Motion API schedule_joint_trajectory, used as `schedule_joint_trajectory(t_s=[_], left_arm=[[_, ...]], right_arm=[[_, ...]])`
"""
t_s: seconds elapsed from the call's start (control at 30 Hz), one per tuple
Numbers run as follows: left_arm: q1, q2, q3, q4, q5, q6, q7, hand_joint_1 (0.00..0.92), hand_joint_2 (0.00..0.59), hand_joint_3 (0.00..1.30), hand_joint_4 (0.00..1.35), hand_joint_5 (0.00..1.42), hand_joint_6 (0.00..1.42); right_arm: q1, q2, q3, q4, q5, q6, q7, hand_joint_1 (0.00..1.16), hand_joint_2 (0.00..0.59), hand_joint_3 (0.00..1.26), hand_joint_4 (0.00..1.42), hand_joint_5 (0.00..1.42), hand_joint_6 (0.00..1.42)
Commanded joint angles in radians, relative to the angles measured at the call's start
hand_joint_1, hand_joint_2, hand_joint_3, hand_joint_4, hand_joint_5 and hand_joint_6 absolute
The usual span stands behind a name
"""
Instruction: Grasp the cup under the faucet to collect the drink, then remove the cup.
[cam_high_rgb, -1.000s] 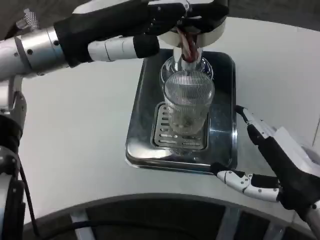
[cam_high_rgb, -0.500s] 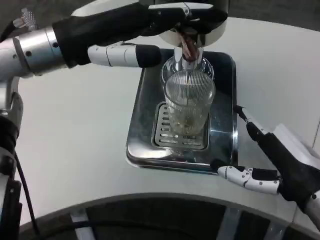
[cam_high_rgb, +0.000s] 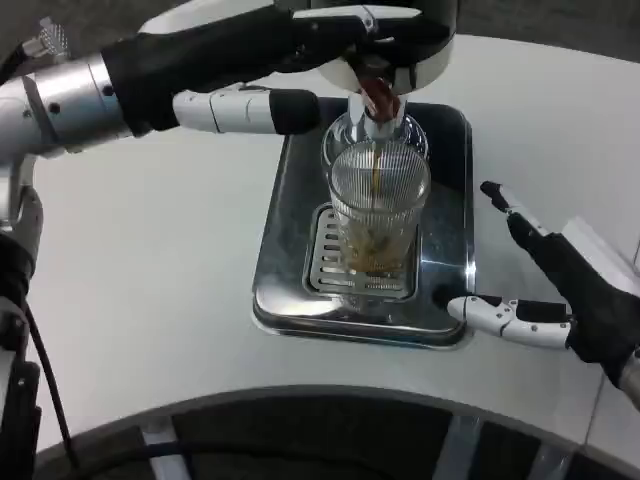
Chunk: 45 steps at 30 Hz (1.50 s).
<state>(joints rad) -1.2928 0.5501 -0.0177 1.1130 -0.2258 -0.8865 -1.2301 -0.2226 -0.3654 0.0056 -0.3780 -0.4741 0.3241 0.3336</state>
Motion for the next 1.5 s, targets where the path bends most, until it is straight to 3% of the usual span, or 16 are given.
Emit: schedule_joint_trajectory(t_s=[0.03,0.57,1.0,1.5], left_arm=[[0.069,-0.001,-0.049,0.032,0.09,0.028,-0.038,0.0,0.055,0.14,0.08,0.15,0.11],[0.067,-0.002,-0.051,0.038,0.096,0.028,-0.025,0.0,0.055,0.14,0.08,0.15,0.11],[0.071,0.004,-0.05,0.035,0.093,0.025,-0.026,0.0,0.057,0.14,0.08,0.15,0.11],[0.067,0.006,-0.048,0.038,0.093,0.026,-0.023,0.0,0.065,0.15,0.08,0.16,0.11]], right_arm=[[-0.036,-0.011,-0.006,0.034,0.021,-0.005,-0.021,0.56,0.232,0.0,0.0,0.0,0.0],[-0.108,-0.012,0.03,0.108,0.101,-0.012,-0.009,0.61,0.208,0.0,0.0,0.0,0.0],[-0.196,0.01,0.059,0.219,0.123,-0.04,-0.052,0.61,0.199,0.0,0.0,0.0,0.0],[-0.267,0.018,0.076,0.278,0.143,-0.055,-0.075,0.6,0.194,0.0,0.0,0.0,0.0]])
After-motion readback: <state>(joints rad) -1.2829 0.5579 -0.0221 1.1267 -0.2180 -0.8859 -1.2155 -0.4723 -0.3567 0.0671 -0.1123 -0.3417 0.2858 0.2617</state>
